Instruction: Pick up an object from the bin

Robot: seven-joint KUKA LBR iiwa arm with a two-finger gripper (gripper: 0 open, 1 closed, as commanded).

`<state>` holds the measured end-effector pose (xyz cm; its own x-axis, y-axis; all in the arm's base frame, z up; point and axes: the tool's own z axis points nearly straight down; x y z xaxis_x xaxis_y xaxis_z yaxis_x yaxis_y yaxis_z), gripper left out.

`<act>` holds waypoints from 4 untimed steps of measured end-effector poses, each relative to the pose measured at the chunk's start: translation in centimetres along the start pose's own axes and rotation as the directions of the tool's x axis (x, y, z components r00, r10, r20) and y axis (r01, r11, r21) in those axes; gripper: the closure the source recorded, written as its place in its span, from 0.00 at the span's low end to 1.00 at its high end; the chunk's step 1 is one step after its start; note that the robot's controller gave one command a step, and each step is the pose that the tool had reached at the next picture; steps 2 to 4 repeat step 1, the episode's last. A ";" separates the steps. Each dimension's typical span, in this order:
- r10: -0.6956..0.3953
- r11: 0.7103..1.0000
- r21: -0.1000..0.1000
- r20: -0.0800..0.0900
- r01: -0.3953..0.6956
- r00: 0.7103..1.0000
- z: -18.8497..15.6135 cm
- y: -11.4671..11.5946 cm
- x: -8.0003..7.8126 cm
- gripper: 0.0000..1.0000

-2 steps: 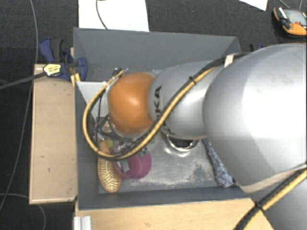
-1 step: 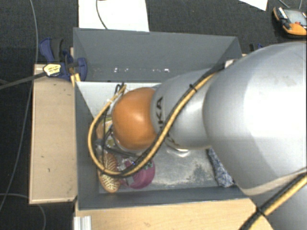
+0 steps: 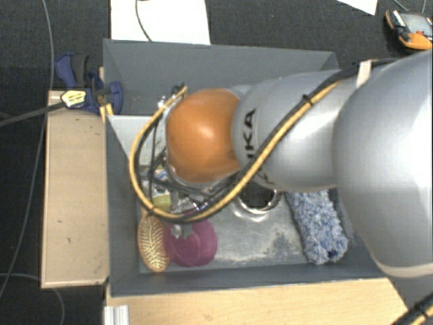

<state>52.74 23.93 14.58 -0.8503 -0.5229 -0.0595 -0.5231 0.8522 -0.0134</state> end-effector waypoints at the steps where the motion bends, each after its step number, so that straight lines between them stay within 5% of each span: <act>1: -0.018 1.000 -0.002 -0.009 0.018 1.000 -7.2 -1.0 0.1 0.00; 4: -0.018 1.000 -0.002 -0.009 0.018 1.000 -7.2 -1.0 0.1 0.00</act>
Offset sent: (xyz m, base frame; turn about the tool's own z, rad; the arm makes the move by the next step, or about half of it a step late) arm 0.0118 -0.0124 -0.0758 -0.2731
